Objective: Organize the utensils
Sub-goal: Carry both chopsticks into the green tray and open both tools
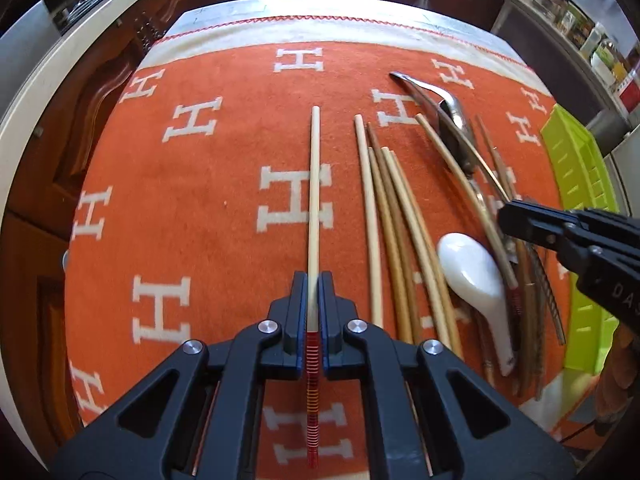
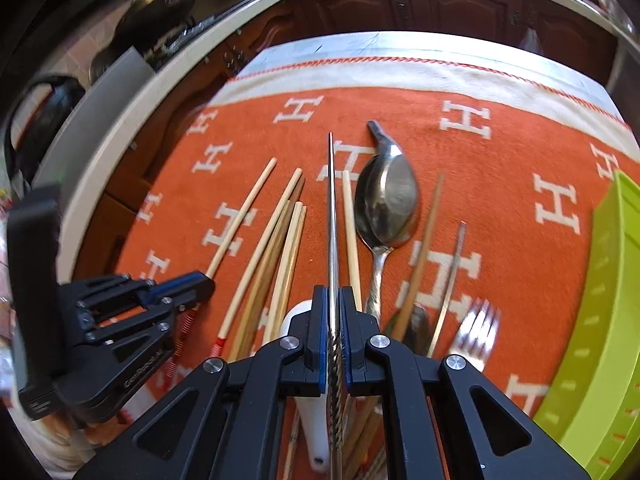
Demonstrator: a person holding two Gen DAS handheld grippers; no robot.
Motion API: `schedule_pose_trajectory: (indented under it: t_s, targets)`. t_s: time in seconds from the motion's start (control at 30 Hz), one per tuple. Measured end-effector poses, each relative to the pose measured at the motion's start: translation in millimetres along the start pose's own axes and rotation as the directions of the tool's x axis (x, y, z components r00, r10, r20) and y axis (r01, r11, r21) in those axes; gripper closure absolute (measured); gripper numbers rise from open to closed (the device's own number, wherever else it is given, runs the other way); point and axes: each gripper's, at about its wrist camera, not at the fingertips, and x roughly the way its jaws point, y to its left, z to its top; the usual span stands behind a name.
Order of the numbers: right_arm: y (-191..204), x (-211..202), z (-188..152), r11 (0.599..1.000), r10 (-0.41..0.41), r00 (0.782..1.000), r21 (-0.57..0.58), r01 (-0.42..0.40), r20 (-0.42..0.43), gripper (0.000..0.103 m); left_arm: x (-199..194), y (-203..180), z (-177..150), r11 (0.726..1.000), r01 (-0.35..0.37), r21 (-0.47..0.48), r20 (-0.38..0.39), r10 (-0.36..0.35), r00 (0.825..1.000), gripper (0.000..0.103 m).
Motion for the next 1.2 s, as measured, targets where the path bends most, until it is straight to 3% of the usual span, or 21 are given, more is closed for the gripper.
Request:
schedule_pose_trajectory:
  t_s: [0.17, 0.3, 0.5, 0.7, 0.87, 1.0, 1.07, 1.13, 1.2]
  targets:
    - [-18, -39, -16, 0.995, 0.031, 0.999, 0.090, -0.035, 0.045, 0.098, -40, -16, -2, 0.997, 0.082, -0.013, 0.028, -0.081, 0.996, 0.100]
    - [-39, -91, -40, 0.984, 0.028, 0.992, 0.172, -0.049, 0.126, 0.098, -77, -51, 3, 0.989, 0.142, 0.042, 0.073, -0.144, 0.987, 0.100]
    - [-79, -162, -77, 0.955, -0.091, 0.972, 0.296, 0.023, 0.218, 0.098, -105, -131, 22, 0.955, 0.253, 0.155, 0.065, -0.265, 0.962, 0.100]
    - [-125, -203, -116, 0.904, -0.188, 0.953, 0.421, 0.072, 0.240, 0.098, -95, -218, 35, 0.914, 0.337, 0.225, 0.010, -0.348, 0.937, 0.100]
    - [-158, -205, -139, 0.865, -0.195, 0.957, 0.497, 0.066, 0.213, 0.098, -71, -269, 32, 0.911, 0.336, 0.240, -0.030, -0.339, 0.940, 0.100]
    - [-170, -196, -145, 0.844, -0.206, 0.960, 0.531, 0.078, 0.188, 0.096, -50, -277, 31, 0.923, 0.317, 0.219, -0.052, -0.313, 0.948, 0.100]
    - [-177, -193, -148, 0.833, -0.210, 0.962, 0.547, 0.083, 0.175, 0.090, -44, -276, 30, 0.929, 0.296, 0.224, -0.058, -0.290, 0.955, 0.100]
    - [-181, -188, -148, 0.826, -0.219, 0.961, 0.557, 0.088, 0.172, 0.076, -37, -274, 29, 0.931, 0.276, 0.239, -0.069, -0.268, 0.961, 0.099]
    - [-183, -183, -146, 0.824, -0.240, 0.954, 0.557, 0.102, 0.181, 0.072, -32, -270, 27, 0.934, 0.265, 0.239, -0.073, -0.255, 0.964, 0.097]
